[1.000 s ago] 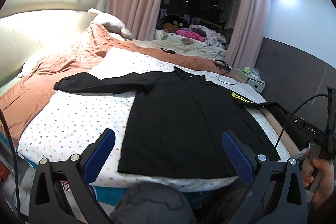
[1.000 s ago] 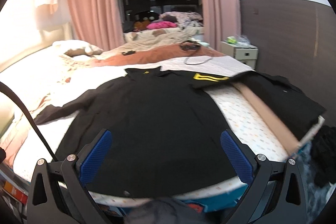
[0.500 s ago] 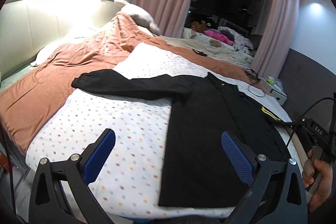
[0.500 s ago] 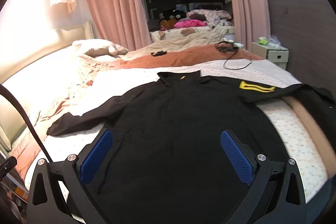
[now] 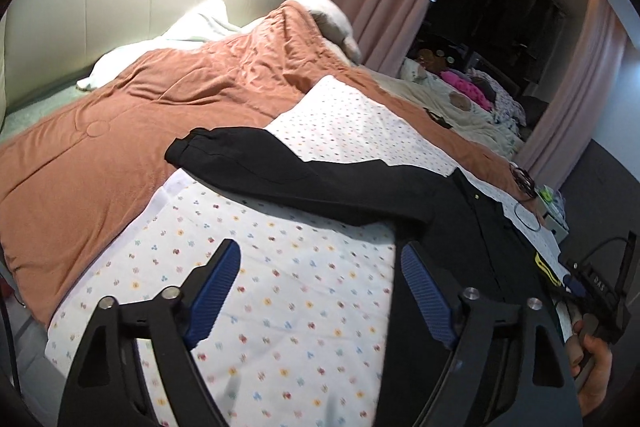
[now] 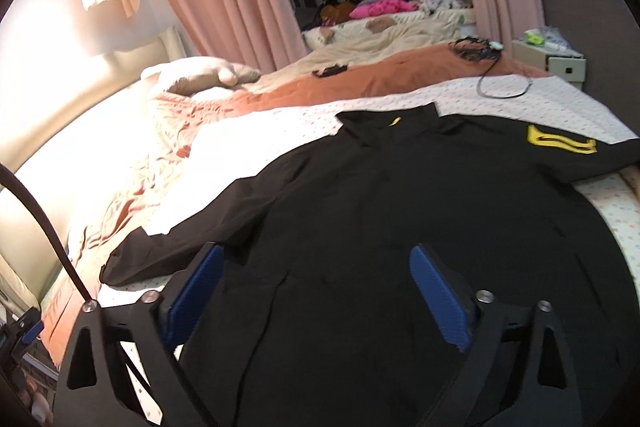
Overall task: Fold large clothes
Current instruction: 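Grasp the cuff of the plain black sleeve with the left tool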
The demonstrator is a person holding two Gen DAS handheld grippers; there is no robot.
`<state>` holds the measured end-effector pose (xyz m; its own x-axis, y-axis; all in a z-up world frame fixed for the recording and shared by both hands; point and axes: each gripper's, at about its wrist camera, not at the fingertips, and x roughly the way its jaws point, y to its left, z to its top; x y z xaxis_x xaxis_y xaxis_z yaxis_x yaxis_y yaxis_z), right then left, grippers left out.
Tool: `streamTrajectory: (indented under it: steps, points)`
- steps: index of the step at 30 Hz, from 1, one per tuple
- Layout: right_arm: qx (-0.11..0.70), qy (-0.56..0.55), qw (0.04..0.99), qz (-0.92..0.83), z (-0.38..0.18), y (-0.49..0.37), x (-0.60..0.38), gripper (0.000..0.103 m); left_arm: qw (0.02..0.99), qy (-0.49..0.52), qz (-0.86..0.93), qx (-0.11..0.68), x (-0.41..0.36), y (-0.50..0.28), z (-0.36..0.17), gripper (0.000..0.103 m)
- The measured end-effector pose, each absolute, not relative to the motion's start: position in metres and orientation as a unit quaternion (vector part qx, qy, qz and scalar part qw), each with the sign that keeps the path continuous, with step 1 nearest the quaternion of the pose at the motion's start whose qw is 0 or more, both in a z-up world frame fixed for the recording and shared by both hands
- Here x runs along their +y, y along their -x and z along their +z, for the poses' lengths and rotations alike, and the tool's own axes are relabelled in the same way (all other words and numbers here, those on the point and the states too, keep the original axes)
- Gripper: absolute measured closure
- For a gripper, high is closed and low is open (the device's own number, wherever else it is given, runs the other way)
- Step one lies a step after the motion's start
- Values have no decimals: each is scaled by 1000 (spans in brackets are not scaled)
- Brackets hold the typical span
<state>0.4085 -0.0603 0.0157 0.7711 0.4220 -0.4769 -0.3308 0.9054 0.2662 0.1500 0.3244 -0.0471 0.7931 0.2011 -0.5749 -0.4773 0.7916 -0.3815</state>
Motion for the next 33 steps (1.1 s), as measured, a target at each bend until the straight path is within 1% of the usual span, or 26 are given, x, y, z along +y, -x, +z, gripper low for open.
streamTrajectory:
  steps: [3,4,5,7,15,16,17,20,21,23,27,29,30,32,33]
  points:
    - [283,-67,933,212,16,-429,-48,18,900,292,190,262,352,-163,-56,21]
    - [290,-61,931,215,15,-437,-45,21,896,303,192,262,364,-168,-60,21]
    - [296,-57,928,218,15,-447,-41,23,892,310,198,264,374,-174,-64,23]
    - [301,-48,927,220,17,-461,-33,24,887,318,204,266,389,-182,-69,24]
    - [312,-25,922,228,20,-508,-5,24,858,364,226,283,451,-218,-100,25]
    - [315,-22,921,229,19,-517,1,24,853,370,229,288,459,-223,-105,27]
    - [317,-20,920,231,17,-526,8,28,849,379,228,290,467,-228,-112,29]
    - [330,-17,914,237,10,-547,18,40,835,399,230,301,483,-240,-127,31]
    - [333,-19,911,241,7,-555,21,41,832,402,231,303,487,-243,-131,31]
    - [341,-20,907,245,3,-568,27,47,826,406,238,310,495,-252,-140,31]
    - [356,-18,900,250,-9,-594,38,53,806,412,262,334,511,-265,-158,31]
    - [366,-23,895,255,-15,-607,43,63,797,406,279,350,519,-272,-168,31]
    - [371,-25,892,258,-18,-611,45,65,793,407,283,353,524,-275,-171,31]
    - [377,-32,888,262,-23,-622,48,70,788,416,291,350,535,-280,-179,33]
    - [380,-36,886,264,-25,-625,48,71,788,419,293,344,539,-282,-180,36]
